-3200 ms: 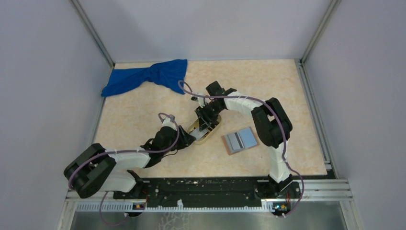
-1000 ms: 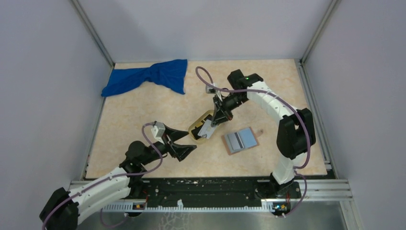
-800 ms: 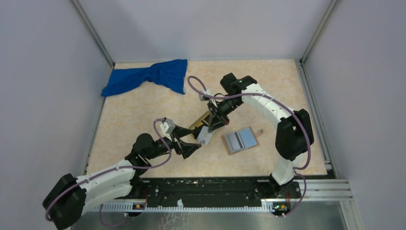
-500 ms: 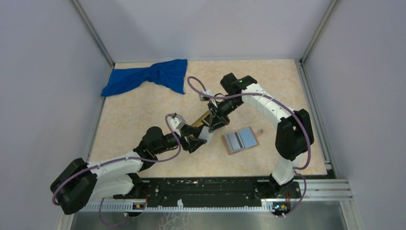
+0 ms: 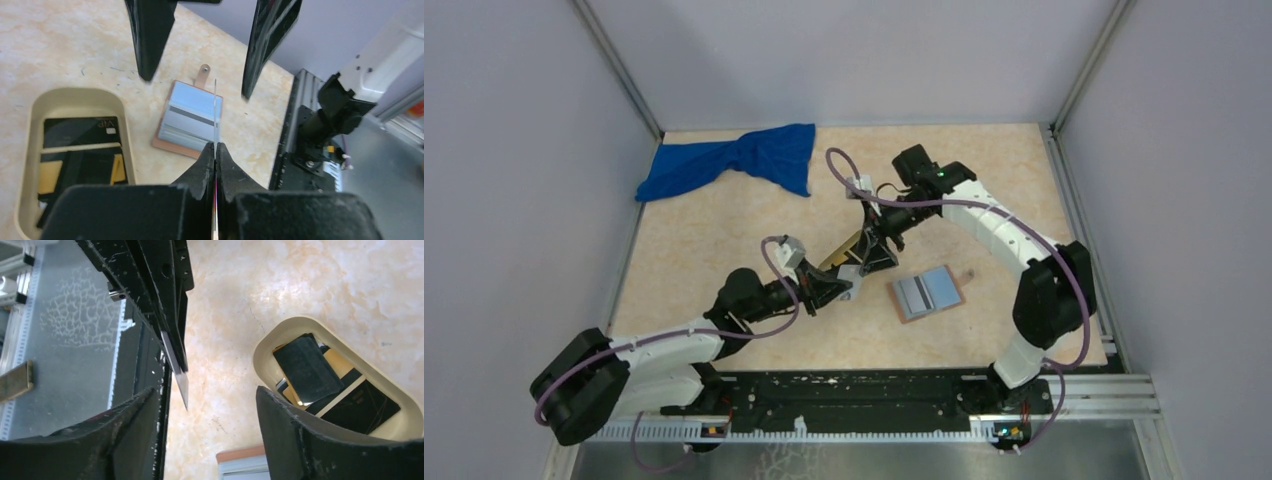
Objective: Put the credit cards into the card holder
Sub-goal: Pick up the credit card from the storage box.
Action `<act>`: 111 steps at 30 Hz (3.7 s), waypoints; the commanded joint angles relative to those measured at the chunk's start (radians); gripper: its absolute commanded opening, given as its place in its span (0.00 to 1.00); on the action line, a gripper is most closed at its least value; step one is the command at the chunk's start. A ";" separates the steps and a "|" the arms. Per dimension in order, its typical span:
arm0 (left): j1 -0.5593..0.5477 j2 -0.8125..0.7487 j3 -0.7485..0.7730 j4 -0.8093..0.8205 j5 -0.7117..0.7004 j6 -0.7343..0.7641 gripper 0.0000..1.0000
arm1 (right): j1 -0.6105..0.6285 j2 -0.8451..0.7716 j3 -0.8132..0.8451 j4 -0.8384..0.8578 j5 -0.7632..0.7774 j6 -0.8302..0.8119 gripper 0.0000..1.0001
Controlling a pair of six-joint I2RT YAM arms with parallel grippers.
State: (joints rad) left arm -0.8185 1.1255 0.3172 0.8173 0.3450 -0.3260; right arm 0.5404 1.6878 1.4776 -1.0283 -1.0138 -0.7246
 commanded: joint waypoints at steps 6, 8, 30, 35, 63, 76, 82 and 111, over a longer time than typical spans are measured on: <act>0.007 -0.006 -0.177 0.509 -0.011 -0.308 0.00 | -0.047 -0.178 -0.185 0.491 -0.260 0.449 0.87; 0.007 0.009 -0.168 0.522 -0.020 -0.320 0.00 | -0.044 -0.183 -0.207 0.553 -0.295 0.514 0.87; 0.101 -0.075 -0.069 0.143 0.183 -0.189 0.60 | 0.018 -0.094 -0.033 0.147 -0.134 0.162 0.00; 0.106 -0.103 0.042 -0.130 0.238 -0.056 0.66 | 0.059 -0.065 0.004 0.077 -0.108 0.101 0.00; 0.129 -0.229 -0.194 0.388 -0.006 -0.341 0.00 | 0.082 -0.152 -0.214 0.393 -0.239 0.204 0.98; 0.130 -0.173 -0.186 0.420 -0.010 -0.389 0.09 | 0.109 -0.119 -0.200 0.449 -0.188 0.291 0.03; 0.152 -0.308 -0.116 0.055 0.097 -0.267 0.41 | 0.108 -0.050 -0.047 0.077 -0.170 -0.026 0.00; 0.144 -0.074 -0.065 0.130 0.339 -0.414 0.00 | -0.212 -0.375 -0.227 0.443 0.111 0.236 0.99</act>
State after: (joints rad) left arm -0.6594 0.8860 0.2626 0.7288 0.6136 -0.5549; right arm 0.5430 1.5509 1.3712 -0.8955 -0.9916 -0.6899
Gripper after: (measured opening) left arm 0.007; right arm 0.984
